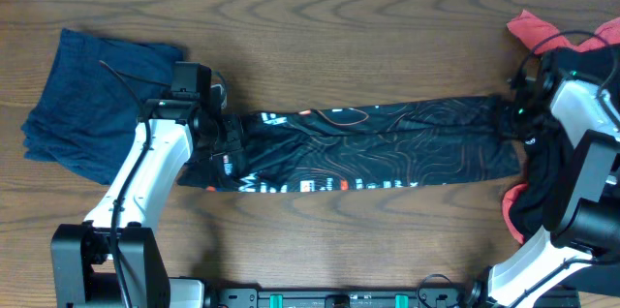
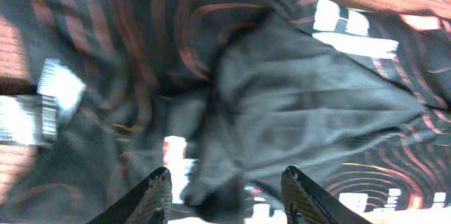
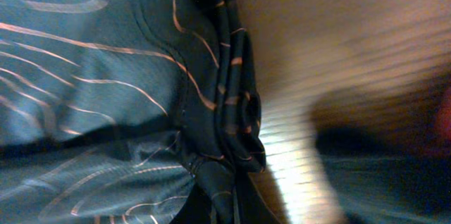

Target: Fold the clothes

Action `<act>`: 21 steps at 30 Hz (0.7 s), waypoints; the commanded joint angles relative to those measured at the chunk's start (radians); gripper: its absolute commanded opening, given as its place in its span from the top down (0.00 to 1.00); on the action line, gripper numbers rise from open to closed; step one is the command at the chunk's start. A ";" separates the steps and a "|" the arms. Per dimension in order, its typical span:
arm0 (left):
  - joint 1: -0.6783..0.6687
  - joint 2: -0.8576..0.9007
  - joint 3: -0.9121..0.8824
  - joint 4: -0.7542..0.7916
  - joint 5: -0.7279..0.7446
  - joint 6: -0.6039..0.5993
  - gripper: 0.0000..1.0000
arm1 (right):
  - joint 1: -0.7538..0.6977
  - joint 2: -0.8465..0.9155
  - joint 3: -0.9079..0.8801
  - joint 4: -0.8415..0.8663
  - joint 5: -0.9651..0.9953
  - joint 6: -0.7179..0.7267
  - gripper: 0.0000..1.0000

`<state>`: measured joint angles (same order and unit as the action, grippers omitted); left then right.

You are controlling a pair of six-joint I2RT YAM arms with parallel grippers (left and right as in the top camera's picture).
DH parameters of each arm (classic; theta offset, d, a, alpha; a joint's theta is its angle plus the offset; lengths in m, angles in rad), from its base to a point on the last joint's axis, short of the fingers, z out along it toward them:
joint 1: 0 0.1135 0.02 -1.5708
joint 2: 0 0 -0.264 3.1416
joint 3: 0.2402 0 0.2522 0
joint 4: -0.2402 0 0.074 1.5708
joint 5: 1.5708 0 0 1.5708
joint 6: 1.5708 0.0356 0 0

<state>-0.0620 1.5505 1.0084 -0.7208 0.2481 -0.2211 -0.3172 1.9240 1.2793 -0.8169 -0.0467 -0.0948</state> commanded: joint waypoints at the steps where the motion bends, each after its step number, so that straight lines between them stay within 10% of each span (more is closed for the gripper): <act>1: 0.000 -0.011 0.016 0.000 -0.003 -0.001 0.48 | -0.018 0.000 0.130 -0.048 0.103 0.006 0.99; 21: 0.000 -0.011 0.016 -0.007 -0.002 -0.001 0.48 | 0.417 0.000 0.257 -0.291 0.057 0.107 0.99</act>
<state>-0.0620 1.5505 1.0084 -0.7242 0.2481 -0.2207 0.0380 1.9240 1.5215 -1.1034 0.0177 -0.0433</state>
